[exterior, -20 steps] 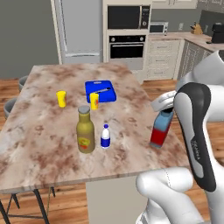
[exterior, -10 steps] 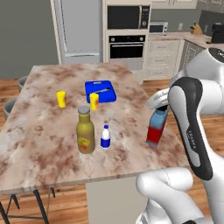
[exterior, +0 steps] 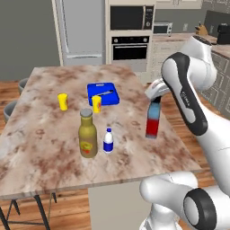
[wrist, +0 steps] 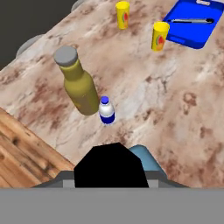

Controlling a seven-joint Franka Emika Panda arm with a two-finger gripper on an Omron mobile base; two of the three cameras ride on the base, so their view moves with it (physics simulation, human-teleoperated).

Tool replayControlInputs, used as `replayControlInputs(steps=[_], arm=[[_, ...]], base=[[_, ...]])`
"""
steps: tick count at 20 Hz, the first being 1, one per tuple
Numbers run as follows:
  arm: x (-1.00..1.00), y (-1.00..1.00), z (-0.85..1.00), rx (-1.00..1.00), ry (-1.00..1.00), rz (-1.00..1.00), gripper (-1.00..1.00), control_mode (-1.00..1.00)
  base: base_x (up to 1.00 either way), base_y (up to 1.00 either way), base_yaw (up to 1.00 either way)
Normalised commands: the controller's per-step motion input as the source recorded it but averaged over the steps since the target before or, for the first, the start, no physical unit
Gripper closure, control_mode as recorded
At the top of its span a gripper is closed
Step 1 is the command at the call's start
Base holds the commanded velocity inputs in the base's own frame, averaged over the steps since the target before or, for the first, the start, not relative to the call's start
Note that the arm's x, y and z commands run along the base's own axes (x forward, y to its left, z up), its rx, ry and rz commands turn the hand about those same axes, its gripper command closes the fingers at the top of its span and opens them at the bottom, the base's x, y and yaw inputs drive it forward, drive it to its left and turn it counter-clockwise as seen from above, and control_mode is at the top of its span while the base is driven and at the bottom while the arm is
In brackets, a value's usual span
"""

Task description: Place the drinks on the dining counter in a tight cluster.

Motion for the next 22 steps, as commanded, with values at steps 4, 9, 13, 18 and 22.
replayControlInputs(steps=[4, 9, 13, 18, 22], arm=[[0.67, 0.3, -0.75, -0.02, 0.01, 0.0, 1.0, -1.0], [0.74, 0.25, -0.81, -0.01, 0.06, 0.0, 1.0, -1.0], [0.56, 0.09, -0.68, 0.0, 0.02, 0.0, 1.0, -1.0], [0.26, 0.01, -0.5, 0.0, 0.0, 0.0, 1.0, -1.0], [0.0, 0.0, -0.16, 0.0, 0.0, 0.02, 1.0, -1.0]], base=[[0.0, 0.0, 0.0], [0.0, 0.0, 0.0], [0.0, 0.0, 0.0], [0.0, 0.0, 0.0], [0.0, 0.0, 0.0]])
